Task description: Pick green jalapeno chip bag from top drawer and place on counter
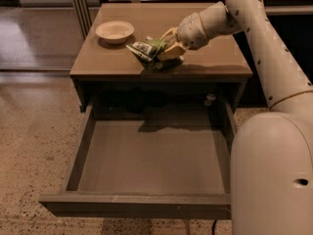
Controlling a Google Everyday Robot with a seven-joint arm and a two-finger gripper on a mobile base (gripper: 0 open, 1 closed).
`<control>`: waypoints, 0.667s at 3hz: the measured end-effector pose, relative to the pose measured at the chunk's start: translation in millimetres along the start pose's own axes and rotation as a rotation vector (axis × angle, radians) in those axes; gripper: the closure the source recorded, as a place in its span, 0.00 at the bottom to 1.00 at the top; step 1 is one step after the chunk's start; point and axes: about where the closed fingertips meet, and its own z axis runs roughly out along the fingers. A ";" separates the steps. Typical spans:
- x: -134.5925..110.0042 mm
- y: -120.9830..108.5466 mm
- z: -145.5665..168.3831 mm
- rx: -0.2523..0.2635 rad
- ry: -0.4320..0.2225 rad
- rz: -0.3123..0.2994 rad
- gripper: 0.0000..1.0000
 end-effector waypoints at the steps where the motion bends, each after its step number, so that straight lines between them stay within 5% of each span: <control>1: 42.9 -19.8 -4.4 0.110 0.146 0.080 1.00; 2: 48.4 -29.8 -4.2 0.130 0.156 0.087 1.00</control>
Offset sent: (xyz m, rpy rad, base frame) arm 0.0227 -0.0255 -0.0204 -0.0922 0.0055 -0.1438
